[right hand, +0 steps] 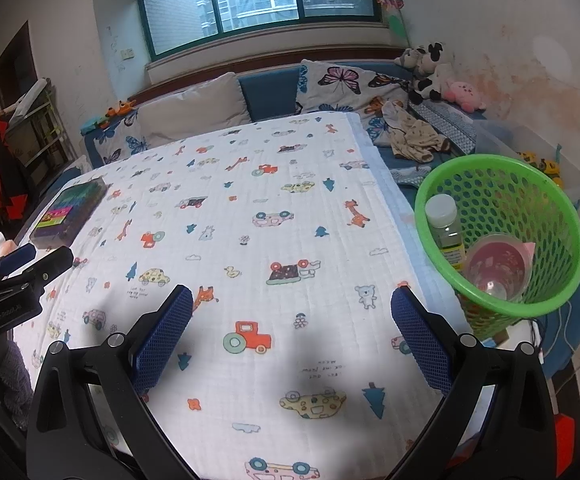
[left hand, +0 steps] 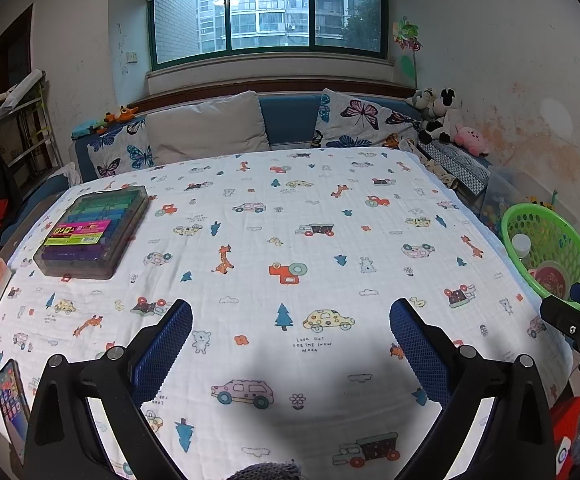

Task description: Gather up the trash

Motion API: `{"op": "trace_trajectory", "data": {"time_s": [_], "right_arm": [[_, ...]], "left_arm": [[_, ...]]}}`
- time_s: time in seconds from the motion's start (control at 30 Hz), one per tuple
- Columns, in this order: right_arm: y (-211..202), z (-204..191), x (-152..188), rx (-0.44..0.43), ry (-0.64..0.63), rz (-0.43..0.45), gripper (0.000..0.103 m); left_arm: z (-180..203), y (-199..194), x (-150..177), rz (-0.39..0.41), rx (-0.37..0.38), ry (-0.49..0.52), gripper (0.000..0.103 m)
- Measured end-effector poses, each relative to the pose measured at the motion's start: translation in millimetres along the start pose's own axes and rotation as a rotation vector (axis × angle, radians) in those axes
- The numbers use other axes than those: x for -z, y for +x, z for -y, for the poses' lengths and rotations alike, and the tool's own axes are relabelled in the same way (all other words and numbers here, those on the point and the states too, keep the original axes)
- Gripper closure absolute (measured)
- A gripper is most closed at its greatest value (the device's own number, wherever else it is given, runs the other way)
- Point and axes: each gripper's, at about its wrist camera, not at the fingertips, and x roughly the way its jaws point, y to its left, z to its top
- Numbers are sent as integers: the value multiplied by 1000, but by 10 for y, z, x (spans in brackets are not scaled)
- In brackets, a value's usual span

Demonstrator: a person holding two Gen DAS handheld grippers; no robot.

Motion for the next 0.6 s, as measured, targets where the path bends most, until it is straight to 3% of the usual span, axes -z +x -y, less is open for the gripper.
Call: {"op": "trace_trajectory", "data": {"time_s": [0.6], "right_arm": [[-1, -2, 8, -2, 3, 2, 4]], "left_arm": [[-1, 26, 40, 10, -19, -4, 7]]}}
